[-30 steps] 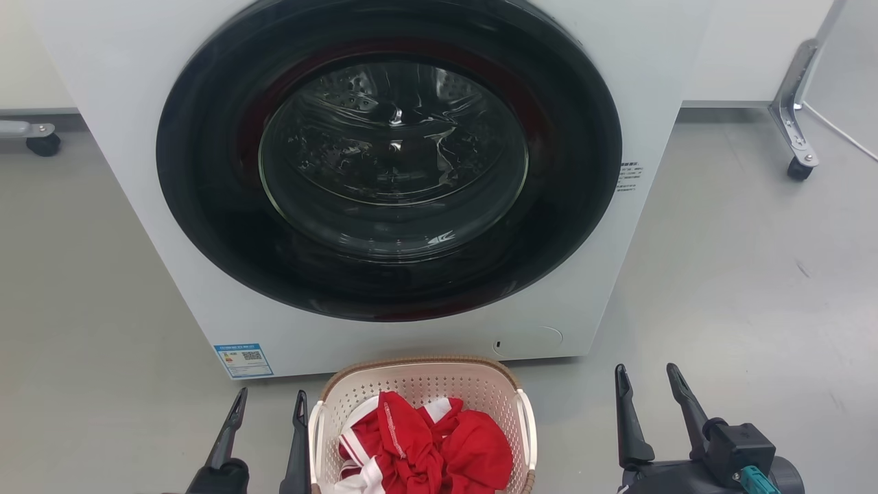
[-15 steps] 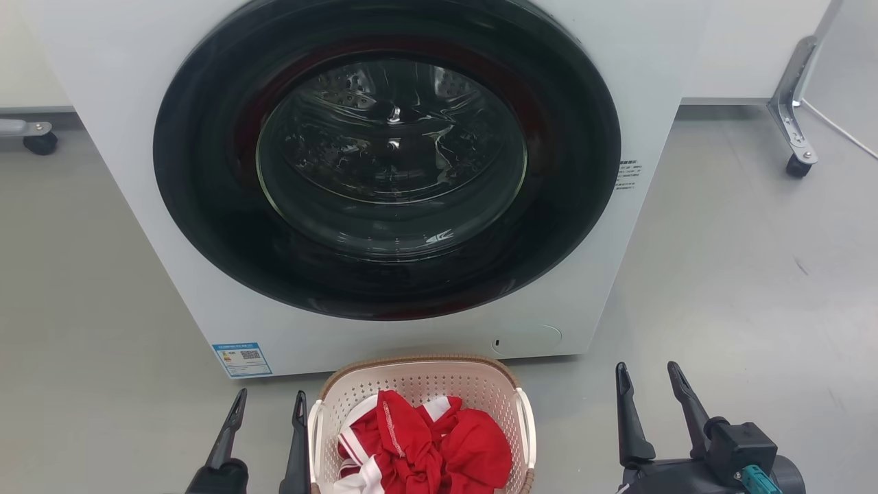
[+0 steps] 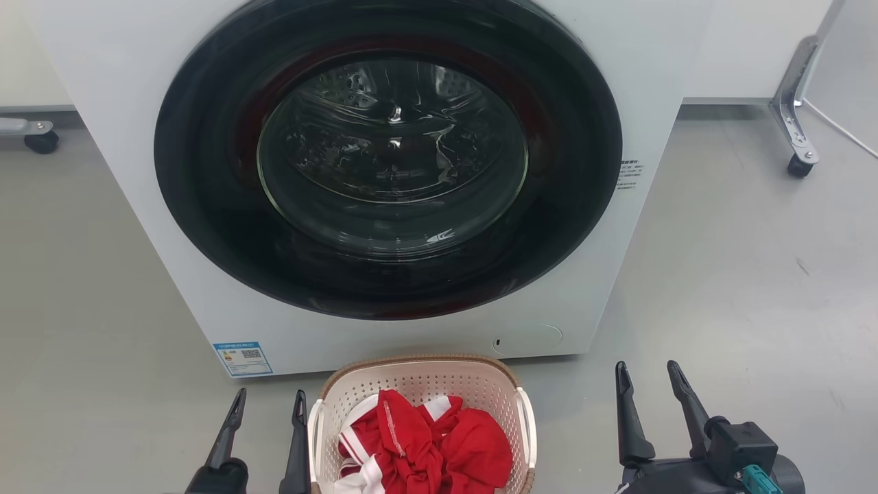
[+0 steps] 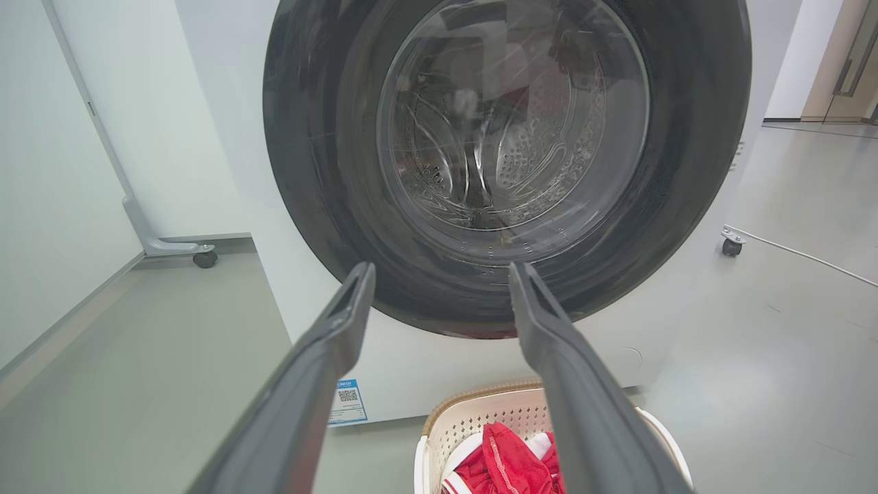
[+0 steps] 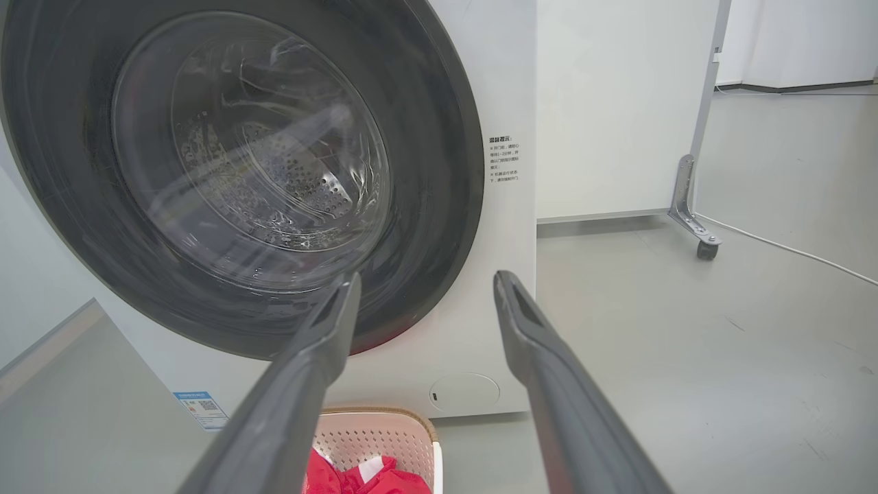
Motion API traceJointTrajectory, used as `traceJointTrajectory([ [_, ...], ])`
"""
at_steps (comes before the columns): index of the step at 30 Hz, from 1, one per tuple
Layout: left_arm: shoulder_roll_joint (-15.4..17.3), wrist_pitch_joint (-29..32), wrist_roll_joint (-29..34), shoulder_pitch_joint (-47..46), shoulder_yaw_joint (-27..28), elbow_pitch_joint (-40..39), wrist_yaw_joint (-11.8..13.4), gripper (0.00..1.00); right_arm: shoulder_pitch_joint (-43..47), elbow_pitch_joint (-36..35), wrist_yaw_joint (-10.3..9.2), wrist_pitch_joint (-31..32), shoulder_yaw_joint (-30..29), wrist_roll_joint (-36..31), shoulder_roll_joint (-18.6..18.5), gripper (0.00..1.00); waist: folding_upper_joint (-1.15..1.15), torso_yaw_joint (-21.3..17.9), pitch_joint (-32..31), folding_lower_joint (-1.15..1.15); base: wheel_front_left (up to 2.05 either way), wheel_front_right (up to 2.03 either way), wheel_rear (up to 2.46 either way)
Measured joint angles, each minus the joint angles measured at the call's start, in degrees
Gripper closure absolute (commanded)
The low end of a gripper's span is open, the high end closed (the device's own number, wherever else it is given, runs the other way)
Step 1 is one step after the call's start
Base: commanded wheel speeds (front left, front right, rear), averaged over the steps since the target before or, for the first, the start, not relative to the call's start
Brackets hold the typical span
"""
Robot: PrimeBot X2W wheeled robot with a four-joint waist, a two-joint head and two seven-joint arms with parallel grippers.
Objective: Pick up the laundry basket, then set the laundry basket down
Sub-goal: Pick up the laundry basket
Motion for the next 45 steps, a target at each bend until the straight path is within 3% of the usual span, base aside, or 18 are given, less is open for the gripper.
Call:
traceJointTrajectory([
  [12, -0.08, 0.0, 0.31, -0.1, 0.63, -1.46, -0.01, 0.0, -0.04, -1.45, 0.0, 0.0, -0.04, 0.02, 0.0, 0.0, 0.0, -0.03, 2.21, 0.0, 0.0, 0.0, 0.0],
  [24, -0.45, -0.01, 0.31, -5.71, 1.81, -1.54, -0.01, 0.0, -6.58, -1.87, 1.05, 0.0, -1.92, -0.46, -0.64, 0.0, 0.0, 0.17, 9.73, 0.01, 0.0, 0.0, 0.0],
  [45, -2.01, 0.26, -0.19, -24.75, 0.08, 13.63, -2.03, 0.0, -22.51, 7.75, 3.15, -0.11, -2.83, -0.64, -0.78, 0.0, 0.01, 1.32, 28.03, 0.02, 0.0, 0.0, 0.0],
])
